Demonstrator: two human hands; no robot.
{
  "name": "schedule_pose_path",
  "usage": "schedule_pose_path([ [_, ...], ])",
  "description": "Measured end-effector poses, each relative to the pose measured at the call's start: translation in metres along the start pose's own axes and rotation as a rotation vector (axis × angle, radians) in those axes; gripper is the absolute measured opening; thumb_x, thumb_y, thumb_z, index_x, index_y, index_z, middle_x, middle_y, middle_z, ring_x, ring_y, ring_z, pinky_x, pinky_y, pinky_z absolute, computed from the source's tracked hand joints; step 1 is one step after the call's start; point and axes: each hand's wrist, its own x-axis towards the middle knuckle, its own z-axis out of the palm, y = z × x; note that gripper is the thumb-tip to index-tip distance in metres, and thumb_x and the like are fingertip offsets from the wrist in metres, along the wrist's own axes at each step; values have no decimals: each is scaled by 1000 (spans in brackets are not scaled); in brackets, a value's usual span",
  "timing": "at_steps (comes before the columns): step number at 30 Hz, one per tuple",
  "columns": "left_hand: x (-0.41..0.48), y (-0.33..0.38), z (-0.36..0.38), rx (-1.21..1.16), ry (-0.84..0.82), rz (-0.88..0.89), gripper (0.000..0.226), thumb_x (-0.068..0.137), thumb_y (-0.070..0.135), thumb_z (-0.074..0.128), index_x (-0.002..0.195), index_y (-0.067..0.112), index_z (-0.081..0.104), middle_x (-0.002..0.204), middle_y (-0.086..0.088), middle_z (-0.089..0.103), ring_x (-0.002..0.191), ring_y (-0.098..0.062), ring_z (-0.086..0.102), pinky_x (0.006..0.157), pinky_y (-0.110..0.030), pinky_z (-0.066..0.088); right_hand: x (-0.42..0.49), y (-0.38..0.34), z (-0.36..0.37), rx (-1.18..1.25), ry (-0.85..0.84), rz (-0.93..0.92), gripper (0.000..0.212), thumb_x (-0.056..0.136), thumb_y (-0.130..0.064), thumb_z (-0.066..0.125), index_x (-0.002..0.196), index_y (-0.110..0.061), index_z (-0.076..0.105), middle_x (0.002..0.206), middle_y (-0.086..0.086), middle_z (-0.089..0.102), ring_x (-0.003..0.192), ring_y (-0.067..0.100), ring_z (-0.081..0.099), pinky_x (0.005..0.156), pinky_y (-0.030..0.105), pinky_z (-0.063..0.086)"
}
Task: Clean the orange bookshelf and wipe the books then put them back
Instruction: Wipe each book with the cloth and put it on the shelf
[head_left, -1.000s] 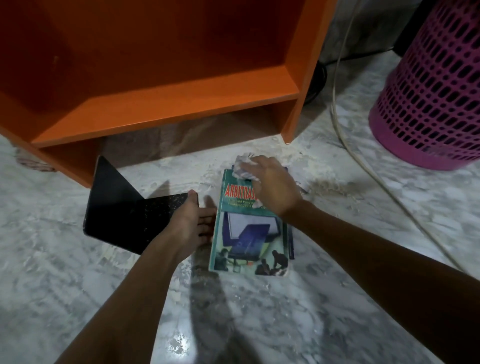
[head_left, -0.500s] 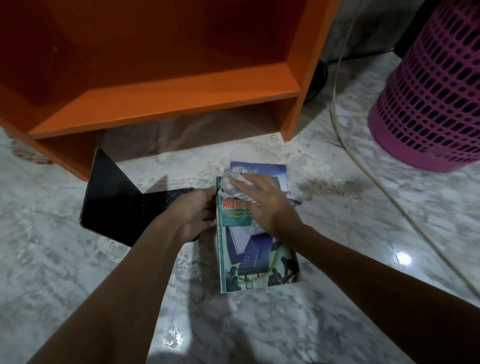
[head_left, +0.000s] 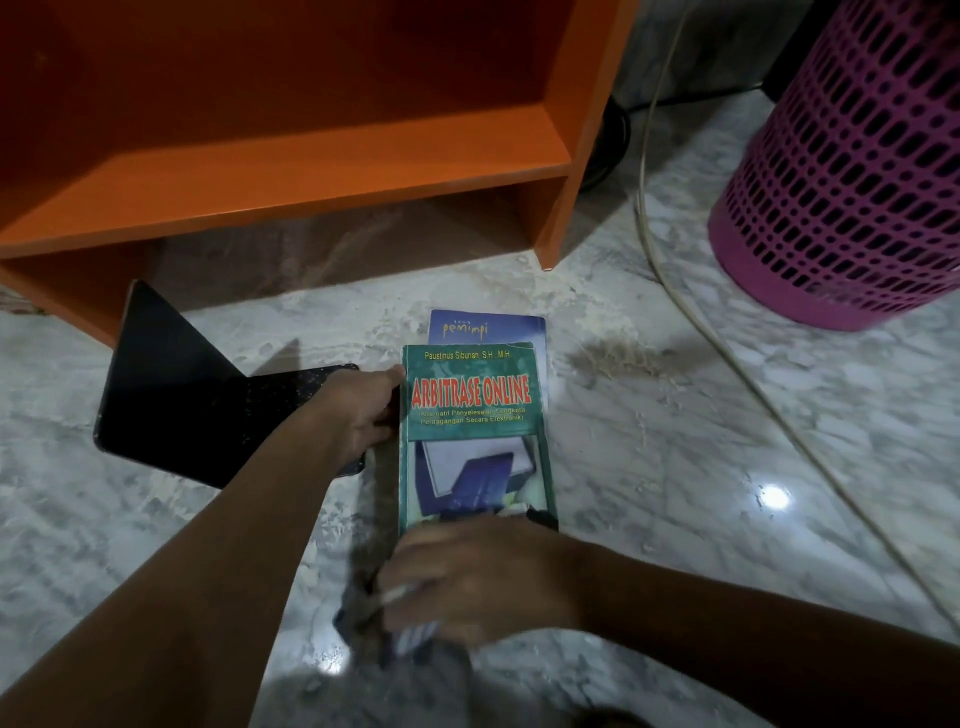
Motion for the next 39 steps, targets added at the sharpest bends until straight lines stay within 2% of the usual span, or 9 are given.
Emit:
schedule_pose_path([
  [5,7,-3,2,45,78,24,39,97,28,59,120,-3,57,107,-20,68,85,-28,63,66,-35,52,-22,53,-32,-128,190,471,43,85,-10,46,120,-20,68,124,7,65,107,18,57,84,29,52],
  [8,8,-5,3,112,123,39,39,95,31,60,115,-3,59,98,-15,67,85,-29,64,59,-32,47,-34,76,-57,-266,545,847,36,91,-7,43,118,-15,67,117,8,66,96,4,55,80,10,45],
  [11,-3,-7,2,182,115,27,42,92,40,62,107,1,62,105,-17,67,94,-32,65,64,-34,50,-44,80,-65,-187,842,1164,42,89,0,49,127,-14,63,111,7,61,88,13,56,71,17,44],
  [16,-32,-13,-7,302,-89,-29,36,87,34,72,102,1,66,94,-21,71,80,-33,66,62,-38,58,-35,66,-53,-168,795,1135,43,87,5,49,124,-10,65,108,9,61,84,11,51,70,-1,35],
  [21,-45,-20,-3,269,2,286,33,88,29,71,69,13,50,65,1,64,61,-17,57,55,-25,45,-32,62,-42,-124,785,1161,43,88,1,52,128,-9,62,115,9,63,89,-3,44,72,-8,28],
  [24,-50,-25,5,173,-127,304,13,89,26,70,94,16,65,94,2,75,92,-18,69,85,-35,52,-32,62,-43,-76,799,1159,43,90,-1,50,131,-9,61,112,10,63,82,4,53,66,-4,36],
  [26,-56,-35,12,165,-178,276,22,88,20,70,108,28,65,105,5,74,100,-17,69,94,-42,52,-31,61,-43,-8,805,1141,41,92,1,51,131,-7,59,110,10,61,78,1,55,62,0,41],
  [32,-67,-24,13,159,-96,373,29,90,11,68,106,35,62,108,7,72,104,-16,67,98,-42,51,-33,58,-62,-35,950,1062,39,89,2,59,125,-9,65,106,9,67,91,17,63,77,13,47],
  [39,-124,63,-19,249,-59,620,33,94,11,63,118,33,55,116,6,68,111,-16,62,101,-39,48,14,28,-150,32,951,876,38,90,1,59,125,-12,66,117,-1,63,103,5,57,86,1,37],
])
